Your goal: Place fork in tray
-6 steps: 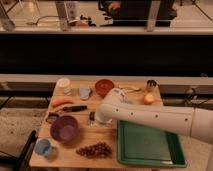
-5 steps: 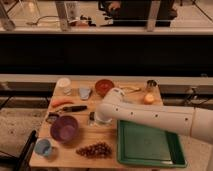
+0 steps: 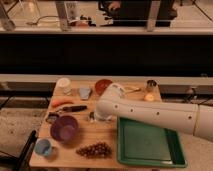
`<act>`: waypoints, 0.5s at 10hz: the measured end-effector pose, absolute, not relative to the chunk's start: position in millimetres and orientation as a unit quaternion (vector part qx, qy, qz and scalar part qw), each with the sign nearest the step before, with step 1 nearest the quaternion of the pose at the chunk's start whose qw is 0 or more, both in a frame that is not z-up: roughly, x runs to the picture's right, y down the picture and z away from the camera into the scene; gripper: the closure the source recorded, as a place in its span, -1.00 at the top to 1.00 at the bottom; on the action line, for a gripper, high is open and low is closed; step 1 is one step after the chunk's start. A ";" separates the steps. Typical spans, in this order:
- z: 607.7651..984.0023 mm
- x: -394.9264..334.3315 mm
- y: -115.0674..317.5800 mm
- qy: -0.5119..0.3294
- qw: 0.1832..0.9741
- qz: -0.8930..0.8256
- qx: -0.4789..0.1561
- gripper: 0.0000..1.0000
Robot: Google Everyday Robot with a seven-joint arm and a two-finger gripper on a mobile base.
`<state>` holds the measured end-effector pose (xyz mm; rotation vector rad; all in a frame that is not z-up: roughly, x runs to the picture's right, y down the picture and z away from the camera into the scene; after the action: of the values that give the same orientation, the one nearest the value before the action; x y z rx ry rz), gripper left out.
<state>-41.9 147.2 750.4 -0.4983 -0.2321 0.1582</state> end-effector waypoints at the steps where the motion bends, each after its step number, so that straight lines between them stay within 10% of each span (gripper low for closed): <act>1: 746.9 -39.6 144.3 -0.111 0.960 0.080 -0.246 -0.72; 3: 749.3 -26.6 144.1 -0.114 0.958 0.094 -0.244 -0.43; 5: 752.4 -18.4 143.2 -0.112 0.959 0.101 -0.240 -0.55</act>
<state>-18.4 143.2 752.4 -0.4868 -0.2263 0.2050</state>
